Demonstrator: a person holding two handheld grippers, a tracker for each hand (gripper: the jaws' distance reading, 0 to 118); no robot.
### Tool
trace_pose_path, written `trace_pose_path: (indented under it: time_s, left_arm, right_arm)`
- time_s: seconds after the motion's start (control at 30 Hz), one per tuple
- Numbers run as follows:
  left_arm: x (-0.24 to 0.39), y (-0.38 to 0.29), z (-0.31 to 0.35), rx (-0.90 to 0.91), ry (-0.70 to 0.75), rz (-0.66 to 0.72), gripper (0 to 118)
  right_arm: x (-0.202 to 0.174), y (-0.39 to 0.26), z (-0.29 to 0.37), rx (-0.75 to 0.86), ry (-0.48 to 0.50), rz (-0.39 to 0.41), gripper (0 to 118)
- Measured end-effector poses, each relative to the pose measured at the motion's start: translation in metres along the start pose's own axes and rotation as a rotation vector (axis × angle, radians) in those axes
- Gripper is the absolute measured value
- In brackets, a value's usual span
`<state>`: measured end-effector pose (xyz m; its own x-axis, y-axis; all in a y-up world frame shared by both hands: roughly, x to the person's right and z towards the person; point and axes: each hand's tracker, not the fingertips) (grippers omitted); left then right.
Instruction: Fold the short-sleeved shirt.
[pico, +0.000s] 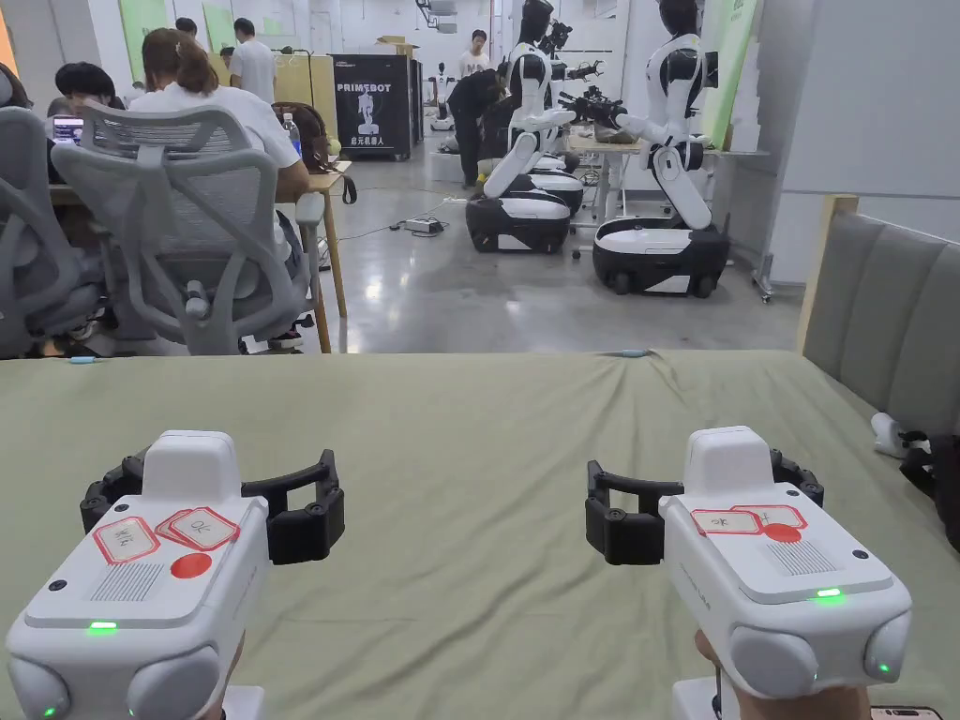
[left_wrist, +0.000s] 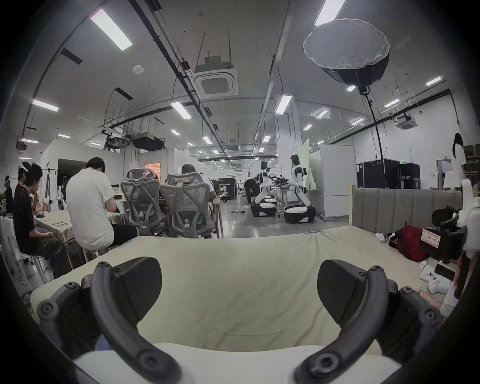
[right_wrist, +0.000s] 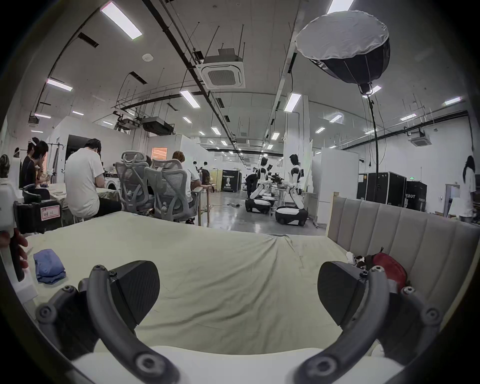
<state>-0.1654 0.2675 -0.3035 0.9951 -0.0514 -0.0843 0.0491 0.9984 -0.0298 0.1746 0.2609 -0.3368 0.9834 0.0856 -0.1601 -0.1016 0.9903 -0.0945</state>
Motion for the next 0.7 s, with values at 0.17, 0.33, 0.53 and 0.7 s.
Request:
trace_pose_path:
  time_s: [0.17,0.33,0.53,0.7]
  left_arm:
    - [0.0,-0.001,0.001,-0.002,0.001,-0.004,118]
    - [0.0,0.0,0.002,-0.003,0.0,0.0,118]
    - [0.0,0.0,0.003,-0.003,0.001,-0.002,118]
    - [0.0,-0.001,0.003,-0.008,0.001,-0.006,118]
  right_arm:
    - [0.0,0.001,0.001,0.006,-0.002,-0.005,118]
    - [0.0,0.004,0.002,0.008,0.035,-0.063,118]
    - [0.002,0.013,0.002,-0.063,0.045,-0.148,118]
    - [0.0,0.018,0.004,-0.08,-0.033,-0.129,118]
